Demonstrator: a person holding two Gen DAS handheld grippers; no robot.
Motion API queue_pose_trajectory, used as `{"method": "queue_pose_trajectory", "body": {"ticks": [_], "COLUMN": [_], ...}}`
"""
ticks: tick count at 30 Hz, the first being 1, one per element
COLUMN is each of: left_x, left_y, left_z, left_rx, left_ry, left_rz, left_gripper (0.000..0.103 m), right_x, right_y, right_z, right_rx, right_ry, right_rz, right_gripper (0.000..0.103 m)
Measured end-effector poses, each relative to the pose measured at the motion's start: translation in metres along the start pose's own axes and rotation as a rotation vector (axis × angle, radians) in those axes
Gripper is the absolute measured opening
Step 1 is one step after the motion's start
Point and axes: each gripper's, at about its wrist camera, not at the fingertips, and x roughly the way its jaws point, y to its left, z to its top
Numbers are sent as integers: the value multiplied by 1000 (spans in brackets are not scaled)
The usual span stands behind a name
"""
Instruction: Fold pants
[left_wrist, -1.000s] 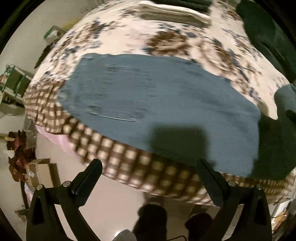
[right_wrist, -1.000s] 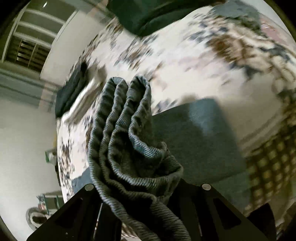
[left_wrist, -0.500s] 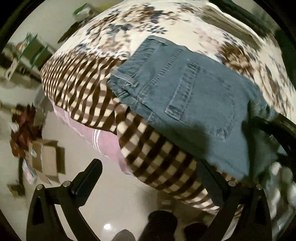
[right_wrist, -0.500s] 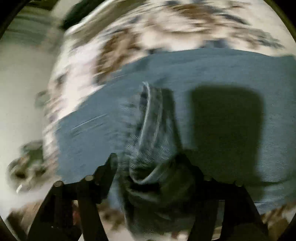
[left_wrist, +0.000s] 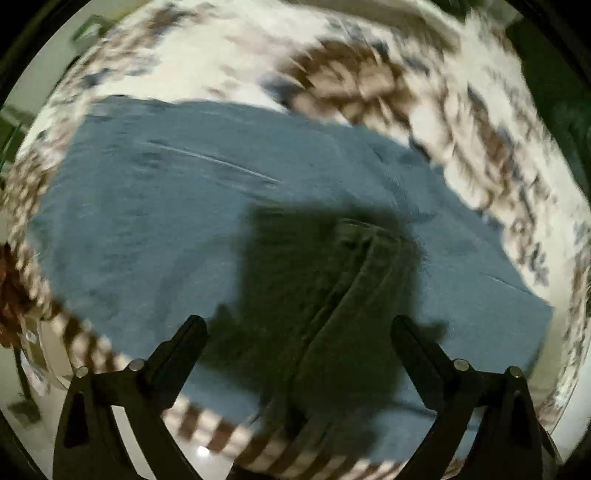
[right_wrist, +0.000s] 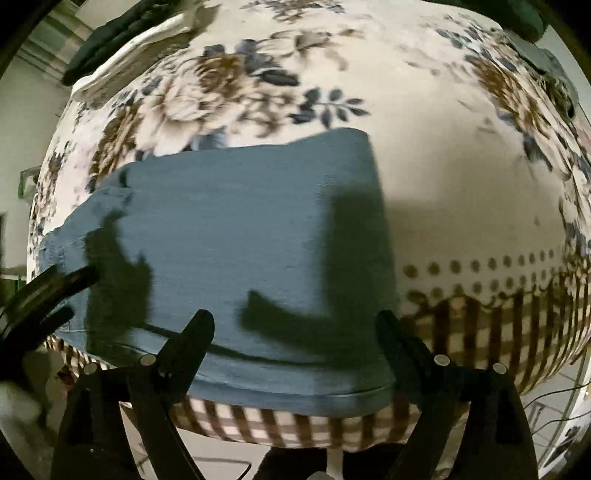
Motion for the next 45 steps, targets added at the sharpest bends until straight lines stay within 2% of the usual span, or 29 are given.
{"method": "queue_pose_trajectory", "body": {"ticks": [1, 2, 3, 4, 5, 8, 11, 15, 20, 21, 22, 23, 24, 25, 26, 28, 31, 37, 42, 45], "left_x": [11, 18, 18, 15, 11, -6, -26, -31, -14, -17, -23, -32, -38, -45, -54, -66, -75, -53, -32, -18], "left_y": [-6, -14, -19, -26, -31, -33, -24, -23, -17, -16, -9, 1, 9, 19, 33, 53, 89, 160, 216, 242], "left_z": [4, 7, 7, 6, 3, -6, -6, 1, 1, -3, -5, -9, -12, -16, -21, -32, -44, -49, -49, -46], "left_rx": [19, 50, 80, 128, 165, 209, 192, 195, 146, 124, 91, 46, 10, -25, -66, -119, -194, -378, -557, -654], "left_ry": [17, 21, 1, -36, -68, -139, -178, -209, -153, -151, -156, -169, -180, -190, -205, -242, -263, -209, -220, -232], "left_rz": [-3, 1, 3, 1, 40, 77, 37, 38, 15, -7, -37, -60, -66, -77, -93, -75, -66, -57, -116, -181], "left_gripper": [72, 62, 51, 34, 20, 8, 7, 7, 11, 11, 12, 13, 19, 38, 64, 84, 84, 84, 84, 84], "right_x": [3, 3, 5, 4, 5, 5, 3, 2, 3, 1, 0, -4, -7, -9, -11, -17, -26, -29, -18, -9], "right_y": [-4, -5, -6, -7, -6, 3, 9, 17, 31, 34, 36, 38, 41, 45, 48, 56, 71, 92, 103, 106], "right_z": [0, 0, -1, -3, -4, -5, -7, -8, -6, -7, -7, -8, -9, -10, -11, -15, -23, -35, -42, -40], "right_rx": [-7, -13, -25, -36, -47, -74, -87, -120, -146, -155, -161, -166, -172, -178, -180, -189, -198, -195, -201, -202], "right_ry": [7, 8, 8, 8, 7, -2, -3, -12, -18, -23, -29, -41, -52, -59, -63, -72, -80, -52, -5, 20], "right_rz": [4, 6, 8, 7, 2, -3, 1, 0, -4, -8, -8, -11, -22, -28, -28, -49, -61, -54, -85, -120], "right_gripper": [91, 91, 91, 91, 91, 91, 91, 91, 91, 94, 102, 103, 103, 103, 103, 103, 103, 103, 103, 103]}}
